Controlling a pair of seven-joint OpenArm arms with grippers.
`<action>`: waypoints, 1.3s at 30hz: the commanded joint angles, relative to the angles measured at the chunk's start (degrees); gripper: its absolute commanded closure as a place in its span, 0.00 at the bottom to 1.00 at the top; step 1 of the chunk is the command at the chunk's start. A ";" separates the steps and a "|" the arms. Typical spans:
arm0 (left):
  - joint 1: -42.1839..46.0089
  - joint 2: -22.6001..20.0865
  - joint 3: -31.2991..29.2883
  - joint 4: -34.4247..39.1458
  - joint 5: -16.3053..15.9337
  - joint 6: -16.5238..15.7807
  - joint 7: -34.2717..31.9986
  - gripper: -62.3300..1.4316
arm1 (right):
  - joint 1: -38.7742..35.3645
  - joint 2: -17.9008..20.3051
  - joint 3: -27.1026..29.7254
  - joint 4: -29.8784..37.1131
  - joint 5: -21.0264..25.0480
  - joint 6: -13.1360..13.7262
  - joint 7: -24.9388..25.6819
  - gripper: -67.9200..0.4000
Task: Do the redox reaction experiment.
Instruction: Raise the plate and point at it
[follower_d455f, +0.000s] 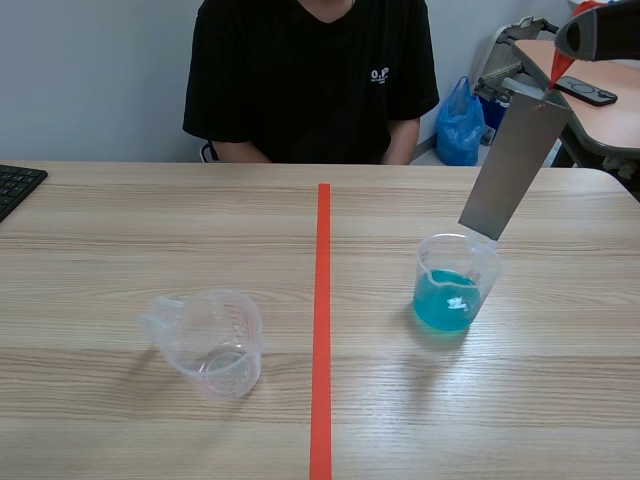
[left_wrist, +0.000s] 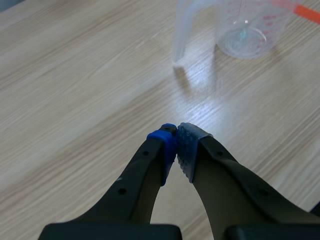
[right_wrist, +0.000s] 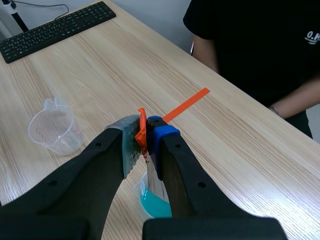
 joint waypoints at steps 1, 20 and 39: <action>-2.40 -0.50 -0.24 0.31 -0.98 -0.90 0.09 0.92 | 0.87 1.07 1.22 0.85 1.25 0.68 0.83 0.97; -35.63 -0.17 17.35 -6.21 -5.25 -1.93 18.80 0.92 | 0.85 1.07 1.22 0.85 1.25 0.68 0.63 0.97; -64.06 11.65 40.26 -26.45 -5.49 -1.93 22.47 0.92 | 0.85 1.07 1.22 0.85 1.22 0.68 0.35 0.97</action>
